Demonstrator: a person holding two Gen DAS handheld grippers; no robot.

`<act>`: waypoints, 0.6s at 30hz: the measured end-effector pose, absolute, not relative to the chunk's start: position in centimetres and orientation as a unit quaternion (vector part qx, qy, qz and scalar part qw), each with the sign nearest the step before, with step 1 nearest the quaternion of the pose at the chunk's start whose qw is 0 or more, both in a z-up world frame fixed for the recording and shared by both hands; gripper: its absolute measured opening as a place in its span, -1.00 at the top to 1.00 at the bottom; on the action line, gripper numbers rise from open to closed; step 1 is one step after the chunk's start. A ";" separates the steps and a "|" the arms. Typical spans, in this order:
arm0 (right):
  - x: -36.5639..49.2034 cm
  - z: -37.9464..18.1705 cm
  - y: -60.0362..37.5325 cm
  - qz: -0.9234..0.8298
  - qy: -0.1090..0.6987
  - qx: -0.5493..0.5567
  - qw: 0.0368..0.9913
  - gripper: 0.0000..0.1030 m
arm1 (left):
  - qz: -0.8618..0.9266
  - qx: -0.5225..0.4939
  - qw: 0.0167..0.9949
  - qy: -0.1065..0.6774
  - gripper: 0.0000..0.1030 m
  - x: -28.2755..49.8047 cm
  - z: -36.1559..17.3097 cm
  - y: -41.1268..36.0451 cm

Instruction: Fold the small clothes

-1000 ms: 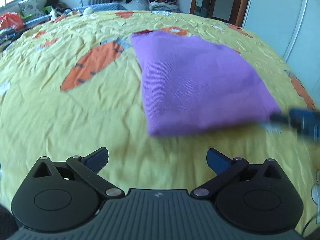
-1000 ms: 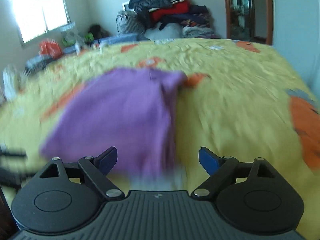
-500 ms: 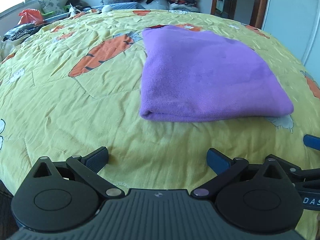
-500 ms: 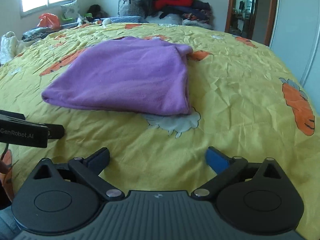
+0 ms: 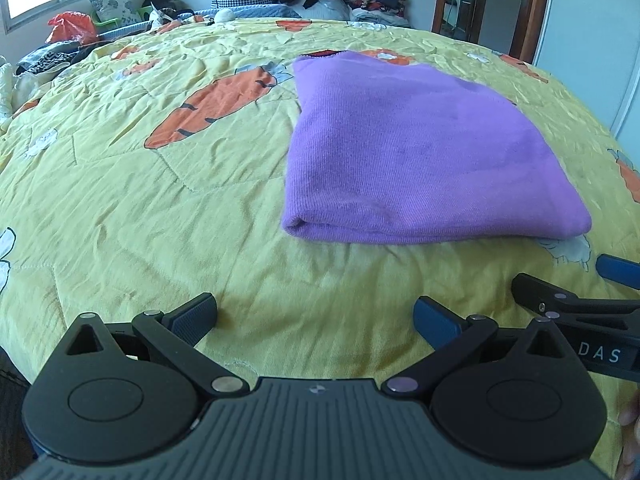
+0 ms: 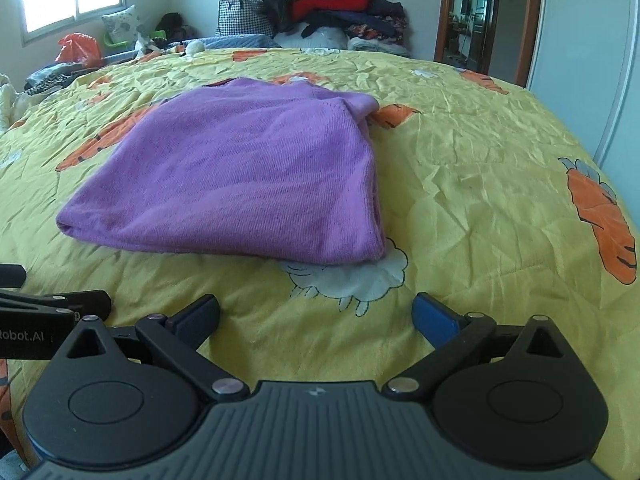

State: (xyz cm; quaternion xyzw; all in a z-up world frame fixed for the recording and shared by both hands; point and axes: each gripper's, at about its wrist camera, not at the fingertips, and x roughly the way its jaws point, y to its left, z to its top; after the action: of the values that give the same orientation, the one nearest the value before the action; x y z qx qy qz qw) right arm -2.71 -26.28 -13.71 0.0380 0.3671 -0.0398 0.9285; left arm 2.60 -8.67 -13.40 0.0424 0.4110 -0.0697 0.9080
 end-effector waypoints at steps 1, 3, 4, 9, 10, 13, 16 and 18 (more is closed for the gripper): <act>-2.8 -13.7 -26.3 -0.040 0.366 0.038 0.929 -1.00 | -0.070 0.043 0.908 0.411 -1.00 2.6 -13.4 -8.7; -2.8 -13.7 -26.2 -0.040 0.365 0.038 0.930 -1.00 | -0.072 0.043 0.909 0.409 -1.00 2.6 -13.4 -8.6; -2.8 -13.7 -26.2 -0.040 0.364 0.038 0.930 -1.00 | -0.072 0.043 0.909 0.408 -1.00 2.6 -13.4 -8.6; -2.8 -13.7 -26.2 -0.041 0.364 0.038 0.930 -1.00 | -0.073 0.045 0.910 0.406 -1.00 2.5 -13.4 -8.6; -2.8 -13.7 -26.2 -0.040 0.364 0.038 0.930 -1.00 | -0.073 0.046 0.910 0.406 -1.00 2.5 -13.4 -8.6; -2.8 -13.7 -26.2 -0.040 0.364 0.038 0.930 -1.00 | -0.074 0.045 0.911 0.403 -1.00 2.4 -13.5 -8.6; -2.8 -13.7 -26.2 -0.040 0.364 0.038 0.930 -1.00 | -0.073 0.039 0.914 0.397 -1.00 2.2 -13.6 -8.6; -2.8 -13.7 -26.2 -0.040 0.364 0.038 0.930 -1.00 | -0.083 0.039 0.919 0.384 -1.00 1.9 -13.8 -8.5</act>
State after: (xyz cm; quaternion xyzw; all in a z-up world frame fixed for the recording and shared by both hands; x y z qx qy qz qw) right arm -2.83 -26.23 -13.73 0.0380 0.3643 -0.0403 0.9296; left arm 1.91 -8.53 -13.77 0.0391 0.3840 -0.0829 0.9188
